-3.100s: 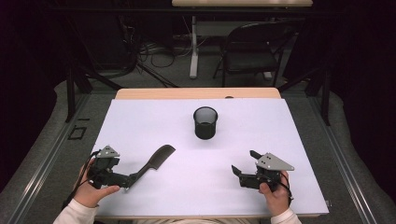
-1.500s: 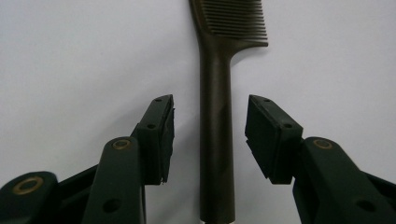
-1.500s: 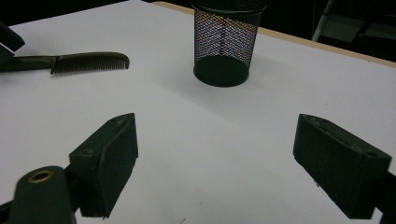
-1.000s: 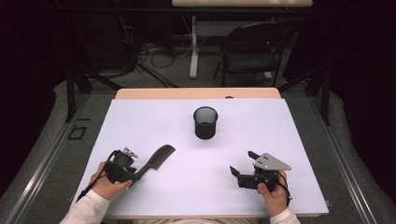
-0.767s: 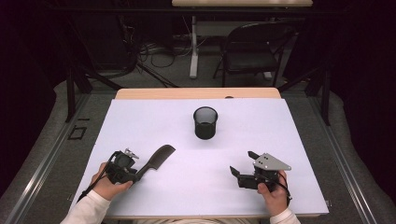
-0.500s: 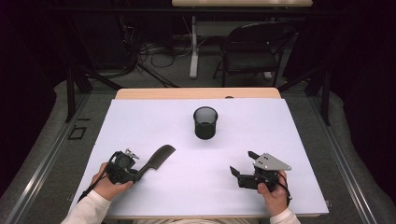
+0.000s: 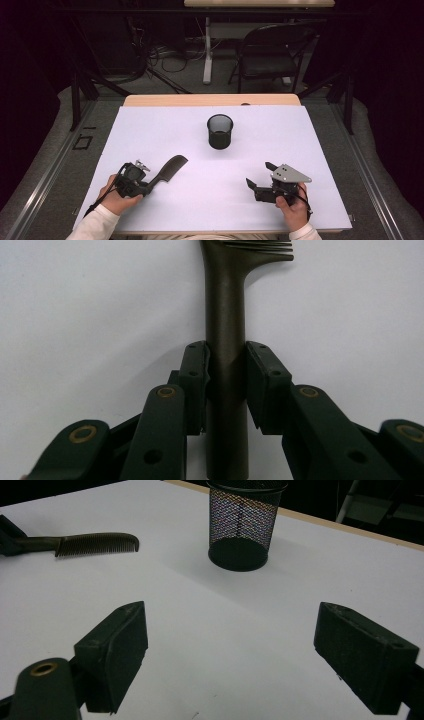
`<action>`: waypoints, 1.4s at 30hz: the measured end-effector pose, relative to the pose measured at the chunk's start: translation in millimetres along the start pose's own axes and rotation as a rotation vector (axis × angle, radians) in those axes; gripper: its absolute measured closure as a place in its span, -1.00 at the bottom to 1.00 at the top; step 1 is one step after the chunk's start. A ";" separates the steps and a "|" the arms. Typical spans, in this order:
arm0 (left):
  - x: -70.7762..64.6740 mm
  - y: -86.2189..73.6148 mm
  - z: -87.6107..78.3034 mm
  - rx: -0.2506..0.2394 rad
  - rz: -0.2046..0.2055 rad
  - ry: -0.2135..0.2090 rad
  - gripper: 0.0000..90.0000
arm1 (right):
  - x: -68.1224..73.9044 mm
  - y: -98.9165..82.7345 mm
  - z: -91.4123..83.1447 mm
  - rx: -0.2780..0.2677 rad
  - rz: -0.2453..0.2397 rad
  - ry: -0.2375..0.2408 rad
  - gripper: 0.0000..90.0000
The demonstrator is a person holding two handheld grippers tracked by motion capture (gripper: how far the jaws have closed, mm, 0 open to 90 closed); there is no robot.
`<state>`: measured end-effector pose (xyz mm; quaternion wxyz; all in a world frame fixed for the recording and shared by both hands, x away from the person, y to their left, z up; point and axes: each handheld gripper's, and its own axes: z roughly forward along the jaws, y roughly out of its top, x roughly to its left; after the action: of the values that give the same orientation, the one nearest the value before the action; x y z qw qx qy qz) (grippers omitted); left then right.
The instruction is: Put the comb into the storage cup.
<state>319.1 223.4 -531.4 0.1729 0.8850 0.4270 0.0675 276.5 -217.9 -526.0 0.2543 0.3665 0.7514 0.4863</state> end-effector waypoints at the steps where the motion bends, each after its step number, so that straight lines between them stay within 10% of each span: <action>1: -0.3 0.0 0.2 0.003 0.001 -0.001 0.58 | -0.1 0.0 0.0 0.000 0.000 0.000 -0.69; 42: 2.7 -1.4 0.2 -0.014 -0.031 -0.013 0.61 | 0.1 -0.4 1.2 0.006 0.000 -0.002 -0.69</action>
<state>319.8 226.3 -532.1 0.1827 0.8775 0.4391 0.0620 277.1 -217.3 -526.9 0.2539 0.3675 0.7528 0.4835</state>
